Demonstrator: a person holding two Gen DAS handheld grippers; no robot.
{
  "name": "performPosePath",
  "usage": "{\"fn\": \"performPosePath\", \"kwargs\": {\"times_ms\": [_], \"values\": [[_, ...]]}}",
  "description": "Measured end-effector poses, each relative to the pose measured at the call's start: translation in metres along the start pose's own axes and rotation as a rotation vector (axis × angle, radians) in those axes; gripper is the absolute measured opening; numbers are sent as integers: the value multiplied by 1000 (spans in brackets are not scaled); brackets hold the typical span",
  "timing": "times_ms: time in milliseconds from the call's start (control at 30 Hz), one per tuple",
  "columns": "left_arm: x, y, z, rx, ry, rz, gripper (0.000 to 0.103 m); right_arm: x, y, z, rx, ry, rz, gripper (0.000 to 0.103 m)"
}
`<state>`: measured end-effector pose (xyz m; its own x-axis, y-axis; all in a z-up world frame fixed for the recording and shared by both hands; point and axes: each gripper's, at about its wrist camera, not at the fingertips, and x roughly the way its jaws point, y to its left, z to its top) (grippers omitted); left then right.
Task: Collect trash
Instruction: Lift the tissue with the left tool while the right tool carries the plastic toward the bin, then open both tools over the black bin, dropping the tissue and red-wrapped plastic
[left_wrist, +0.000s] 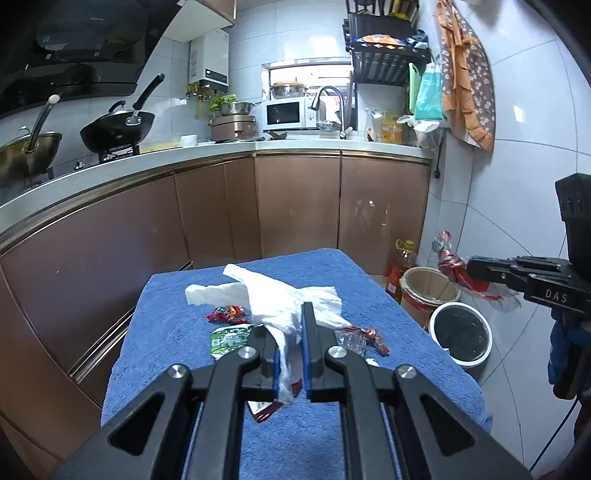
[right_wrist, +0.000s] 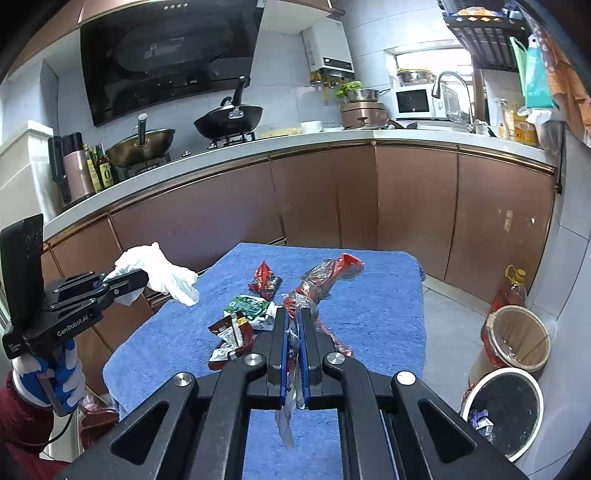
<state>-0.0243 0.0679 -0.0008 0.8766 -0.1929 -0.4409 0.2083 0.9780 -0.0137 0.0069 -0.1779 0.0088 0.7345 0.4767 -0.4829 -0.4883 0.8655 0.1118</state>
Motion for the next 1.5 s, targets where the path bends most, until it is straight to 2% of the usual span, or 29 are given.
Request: {"fn": "performPosePath", "kwargs": {"times_ms": [167,467,767,1067,1200,1500], "values": [[16,-19,5,32,24,-25,8,-5,-19,-6,36,-12,-30,6],[61,-69,14,113,85,-84,8,-17,-77,-25,132,-26,-110,6],[120,-136,27,192,157,-217,8,-23,-142,-49,243,-21,-210,6],[206,-233,35,272,268,-395,8,-22,-226,-92,402,30,-367,6],[248,-287,34,316,316,-461,9,-14,-263,-116,464,73,-437,6],[318,-382,19,363,407,-548,11,7,-332,-163,571,150,-528,8]]}}
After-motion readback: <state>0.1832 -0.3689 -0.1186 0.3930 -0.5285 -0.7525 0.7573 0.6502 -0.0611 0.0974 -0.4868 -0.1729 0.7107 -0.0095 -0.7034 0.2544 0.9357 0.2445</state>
